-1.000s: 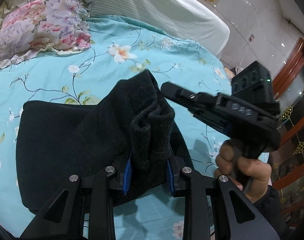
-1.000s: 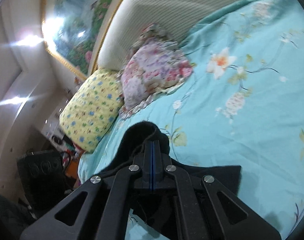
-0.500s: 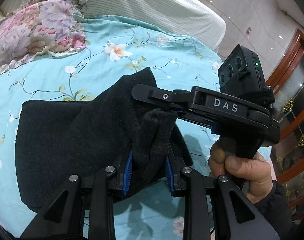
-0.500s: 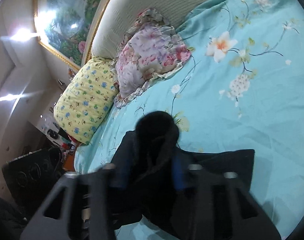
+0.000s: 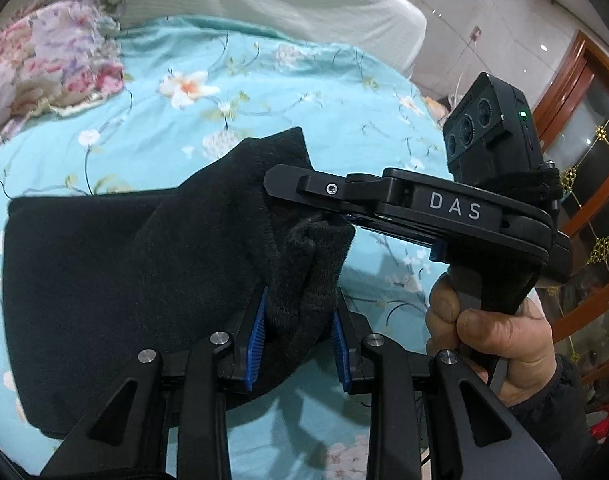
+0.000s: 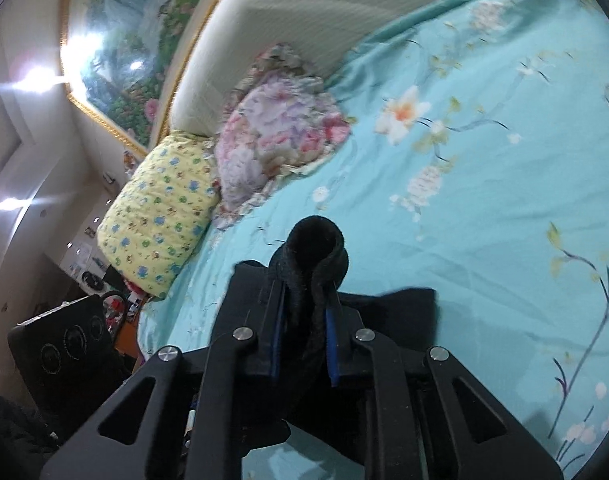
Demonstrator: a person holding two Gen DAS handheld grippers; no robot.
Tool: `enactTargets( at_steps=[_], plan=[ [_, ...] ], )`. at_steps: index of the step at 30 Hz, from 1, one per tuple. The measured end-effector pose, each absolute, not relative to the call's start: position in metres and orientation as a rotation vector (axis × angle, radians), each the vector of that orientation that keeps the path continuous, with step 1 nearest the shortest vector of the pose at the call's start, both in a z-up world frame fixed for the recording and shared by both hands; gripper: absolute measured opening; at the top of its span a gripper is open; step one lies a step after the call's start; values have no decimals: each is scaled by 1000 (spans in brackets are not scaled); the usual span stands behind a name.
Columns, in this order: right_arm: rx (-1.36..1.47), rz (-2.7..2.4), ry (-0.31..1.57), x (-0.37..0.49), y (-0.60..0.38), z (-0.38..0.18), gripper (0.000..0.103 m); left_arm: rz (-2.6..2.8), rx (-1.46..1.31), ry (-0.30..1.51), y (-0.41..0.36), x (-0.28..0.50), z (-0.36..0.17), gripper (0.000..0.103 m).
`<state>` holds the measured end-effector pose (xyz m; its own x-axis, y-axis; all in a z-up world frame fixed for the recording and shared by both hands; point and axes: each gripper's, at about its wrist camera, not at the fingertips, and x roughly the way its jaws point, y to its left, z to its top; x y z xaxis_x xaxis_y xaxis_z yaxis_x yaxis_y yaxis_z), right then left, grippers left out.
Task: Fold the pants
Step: 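Lift the held end with both grippers and fold it over the stack, then open both grippers and release the folded end onto the stack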
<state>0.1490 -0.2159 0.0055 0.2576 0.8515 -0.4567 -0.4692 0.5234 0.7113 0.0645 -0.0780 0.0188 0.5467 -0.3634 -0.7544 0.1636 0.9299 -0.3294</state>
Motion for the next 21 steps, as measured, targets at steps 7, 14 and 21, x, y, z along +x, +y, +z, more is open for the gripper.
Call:
enactTargets(
  at_steps=[7,14,21],
  plan=[
    [430,858,932,149,-216,-8,33,-329,-273,952,-70,66,11,57],
    [367,777,913,138,-220,-1,58,-337,-292,939,-60,54,18,67],
    [381,741,905,123,-229,3,70,-302,-307,910,-41,35,27,73]
  ],
)
